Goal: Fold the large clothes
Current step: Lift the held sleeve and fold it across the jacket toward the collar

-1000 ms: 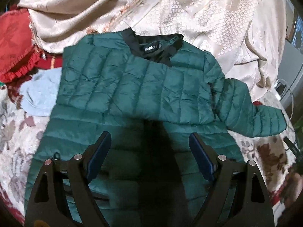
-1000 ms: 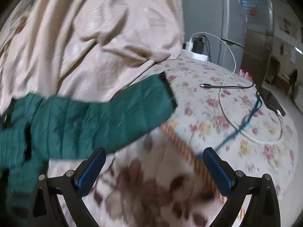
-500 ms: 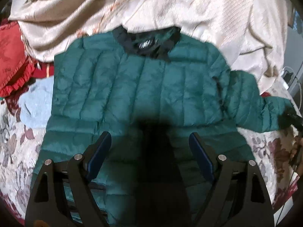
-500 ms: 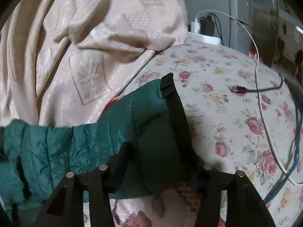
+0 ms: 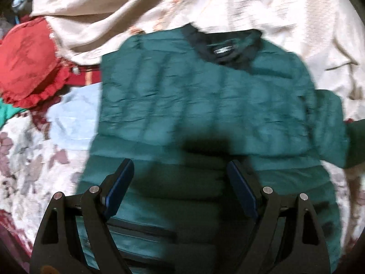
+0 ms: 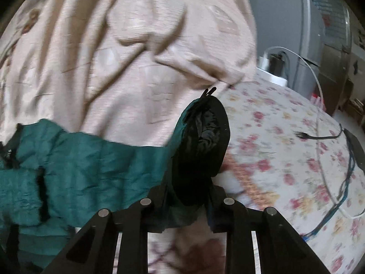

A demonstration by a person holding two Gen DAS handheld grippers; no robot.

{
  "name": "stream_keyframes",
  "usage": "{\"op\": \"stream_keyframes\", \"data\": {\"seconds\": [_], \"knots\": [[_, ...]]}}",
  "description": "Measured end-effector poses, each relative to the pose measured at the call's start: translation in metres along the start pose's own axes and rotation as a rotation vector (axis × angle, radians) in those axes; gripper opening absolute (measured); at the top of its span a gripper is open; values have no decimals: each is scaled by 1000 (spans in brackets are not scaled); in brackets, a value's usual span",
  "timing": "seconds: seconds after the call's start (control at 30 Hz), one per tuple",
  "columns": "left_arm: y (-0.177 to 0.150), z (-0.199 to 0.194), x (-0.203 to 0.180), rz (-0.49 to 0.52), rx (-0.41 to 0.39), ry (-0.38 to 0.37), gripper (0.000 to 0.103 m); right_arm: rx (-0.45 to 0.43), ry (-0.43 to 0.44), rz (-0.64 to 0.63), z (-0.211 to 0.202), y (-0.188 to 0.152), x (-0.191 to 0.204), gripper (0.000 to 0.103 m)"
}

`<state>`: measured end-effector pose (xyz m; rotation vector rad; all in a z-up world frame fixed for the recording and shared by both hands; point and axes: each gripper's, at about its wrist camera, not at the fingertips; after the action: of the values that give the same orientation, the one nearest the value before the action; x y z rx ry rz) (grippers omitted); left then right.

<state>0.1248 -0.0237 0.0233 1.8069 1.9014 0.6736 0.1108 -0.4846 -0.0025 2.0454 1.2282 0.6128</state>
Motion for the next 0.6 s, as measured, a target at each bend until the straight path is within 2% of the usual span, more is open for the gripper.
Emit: {"op": "stream_keyframes", "data": {"seconds": [0.13,0.23,0.3,0.47,0.6], "knots": [[-1,19,24,-10,21,65,84,-3,68,-28,-11,0,49,24],[-5,42,43,-27,62,135,84,-14,133,-60,-24,1,101,24],[-6,51,58,-60,70,139,84,-16,184,-73,-25,-3,134,16],[-5,52,76,-79,46,148,84,-14,279,-184,-18,-22,232,16],[-1,49,88,-83,15,173,84,9,319,-225,-9,-40,283,16]]}}
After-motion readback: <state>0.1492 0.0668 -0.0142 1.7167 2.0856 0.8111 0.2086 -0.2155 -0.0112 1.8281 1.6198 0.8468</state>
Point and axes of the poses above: each gripper's, at about its wrist camera, not at the fingertips, and z roughly the way its jaws point, x to its left, y to its top
